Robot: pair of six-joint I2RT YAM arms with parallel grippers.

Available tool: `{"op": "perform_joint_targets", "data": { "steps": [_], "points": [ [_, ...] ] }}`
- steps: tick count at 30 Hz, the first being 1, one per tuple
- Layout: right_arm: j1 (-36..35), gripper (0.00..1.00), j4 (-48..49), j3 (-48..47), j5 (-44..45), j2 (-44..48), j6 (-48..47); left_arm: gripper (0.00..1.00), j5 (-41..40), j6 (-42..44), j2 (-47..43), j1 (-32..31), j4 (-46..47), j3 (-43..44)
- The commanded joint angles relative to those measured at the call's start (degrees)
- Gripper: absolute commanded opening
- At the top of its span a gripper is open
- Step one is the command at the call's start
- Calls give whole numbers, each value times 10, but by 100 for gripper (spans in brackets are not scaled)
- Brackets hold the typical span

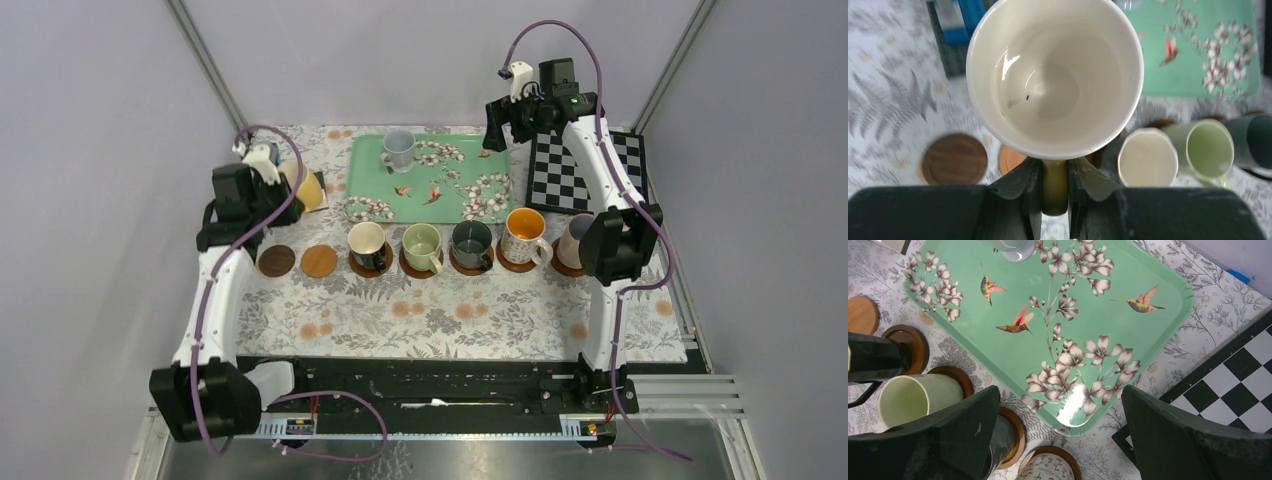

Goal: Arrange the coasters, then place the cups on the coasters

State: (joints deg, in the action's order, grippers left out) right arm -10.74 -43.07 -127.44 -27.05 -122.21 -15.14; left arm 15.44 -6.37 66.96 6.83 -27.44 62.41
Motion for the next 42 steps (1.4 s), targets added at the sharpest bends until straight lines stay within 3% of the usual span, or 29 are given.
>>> {"op": "perform_joint_targets", "data": {
  "steps": [1,8,13,42],
  "points": [
    [2,98,-1,-8,-20,-3,11,0,-10,-31,-68,-3,41,-72],
    [2,98,-5,-9,-18,0,6,0,-25,-88,-83,-4,68,-157],
    [2,98,-10,-6,-11,4,-2,0,-40,-70,-75,-4,96,-187],
    [2,98,-10,-7,-5,-1,-2,1,-96,-40,-42,-32,120,-250]
  ]
}}
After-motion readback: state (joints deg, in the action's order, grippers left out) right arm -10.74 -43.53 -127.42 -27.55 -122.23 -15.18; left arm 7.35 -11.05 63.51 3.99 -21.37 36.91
